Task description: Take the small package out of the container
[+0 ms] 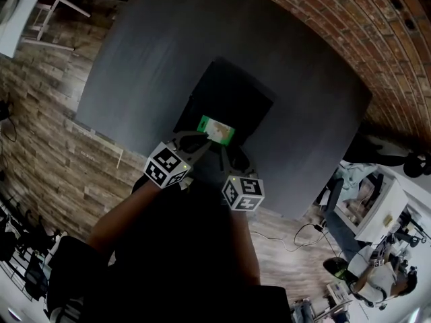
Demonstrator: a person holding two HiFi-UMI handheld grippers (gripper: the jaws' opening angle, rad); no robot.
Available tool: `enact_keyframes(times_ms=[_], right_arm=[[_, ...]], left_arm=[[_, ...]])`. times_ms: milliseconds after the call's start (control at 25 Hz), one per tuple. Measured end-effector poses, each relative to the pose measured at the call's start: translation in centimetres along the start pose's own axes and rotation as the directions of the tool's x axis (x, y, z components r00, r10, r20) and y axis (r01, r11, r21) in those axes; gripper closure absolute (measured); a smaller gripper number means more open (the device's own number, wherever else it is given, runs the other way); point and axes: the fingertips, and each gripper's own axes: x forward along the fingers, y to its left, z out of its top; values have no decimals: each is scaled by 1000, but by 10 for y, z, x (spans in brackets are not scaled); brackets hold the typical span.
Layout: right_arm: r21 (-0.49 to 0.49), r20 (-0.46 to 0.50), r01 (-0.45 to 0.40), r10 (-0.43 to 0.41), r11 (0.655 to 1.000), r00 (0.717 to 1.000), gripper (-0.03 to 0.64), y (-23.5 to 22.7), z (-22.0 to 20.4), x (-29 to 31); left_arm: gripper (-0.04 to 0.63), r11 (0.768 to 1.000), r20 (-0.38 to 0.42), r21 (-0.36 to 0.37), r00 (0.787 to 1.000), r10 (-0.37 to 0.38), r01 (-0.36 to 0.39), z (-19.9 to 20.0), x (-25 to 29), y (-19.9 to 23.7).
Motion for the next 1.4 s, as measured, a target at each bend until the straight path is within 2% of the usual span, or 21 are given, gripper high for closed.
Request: enact_keyframes(times_ms=[240,400,600,760,1080,1200,1400], right_arm=[[37,-125,41,-36,998,992,350,4,-21,30],[93,-217,101,-78,991,973,306,-3,-33,49],[131,-274,180,-139,975,952,283,-12,-36,67],[152,-346,245,-181,957,921,261,-22,-42,74],[244,-465,309,-169,919,869,252,-35,-62,90],[232,-501,323,-172,918,848,252,-35,-72,97],[221,-507,322,-173,920,844,249,-34,-75,99]], left_arm=[[546,1000,14,18,1000,-23,22,2,-15,15],[492,999,12,16,999,-46,46,2,-20,24],[483,998,10,29,998,-58,58,5,-29,36],[482,996,31,53,997,-69,67,16,-38,44],[482,996,53,46,995,-83,81,31,-46,62],[482,996,56,40,995,-84,82,33,-45,66],[482,997,50,32,996,-79,77,31,-47,73]])
